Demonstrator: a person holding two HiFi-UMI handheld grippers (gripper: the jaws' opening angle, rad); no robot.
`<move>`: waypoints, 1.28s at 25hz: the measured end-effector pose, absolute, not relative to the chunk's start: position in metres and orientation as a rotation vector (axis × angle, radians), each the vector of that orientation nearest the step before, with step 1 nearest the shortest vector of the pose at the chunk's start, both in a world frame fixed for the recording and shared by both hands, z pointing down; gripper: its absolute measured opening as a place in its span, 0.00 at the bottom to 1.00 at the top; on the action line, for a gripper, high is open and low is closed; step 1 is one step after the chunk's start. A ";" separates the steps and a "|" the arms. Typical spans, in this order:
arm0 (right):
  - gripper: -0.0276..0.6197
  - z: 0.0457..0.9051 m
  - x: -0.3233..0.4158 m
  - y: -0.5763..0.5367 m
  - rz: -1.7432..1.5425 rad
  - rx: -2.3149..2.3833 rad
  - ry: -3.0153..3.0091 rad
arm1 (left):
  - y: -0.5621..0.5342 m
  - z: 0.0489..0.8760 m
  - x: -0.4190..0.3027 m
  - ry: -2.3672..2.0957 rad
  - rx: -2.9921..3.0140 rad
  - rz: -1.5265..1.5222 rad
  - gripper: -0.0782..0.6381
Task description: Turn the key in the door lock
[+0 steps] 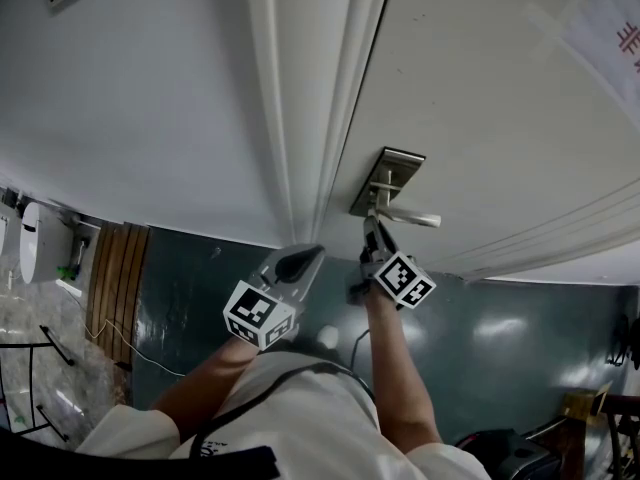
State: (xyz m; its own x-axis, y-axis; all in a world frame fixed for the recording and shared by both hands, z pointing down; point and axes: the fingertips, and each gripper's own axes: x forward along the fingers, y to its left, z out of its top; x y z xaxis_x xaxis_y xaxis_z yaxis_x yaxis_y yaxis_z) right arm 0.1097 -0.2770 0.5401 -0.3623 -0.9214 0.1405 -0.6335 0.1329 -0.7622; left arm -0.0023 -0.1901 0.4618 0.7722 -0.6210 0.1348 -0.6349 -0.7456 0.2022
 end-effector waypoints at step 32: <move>0.12 0.544 0.107 -0.276 -0.664 -2.019 2.468 | -0.188 0.456 -0.003 -0.949 2.767 0.096 0.12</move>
State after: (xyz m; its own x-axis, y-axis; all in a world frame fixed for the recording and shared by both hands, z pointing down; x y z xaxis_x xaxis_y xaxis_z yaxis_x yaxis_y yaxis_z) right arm 0.1067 -0.2761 0.5441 -0.2274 -0.9129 0.3389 -0.9597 0.1511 -0.2368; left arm -0.0031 -0.1877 0.4558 0.7898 -0.5992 0.1307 -0.6133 -0.7690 0.1805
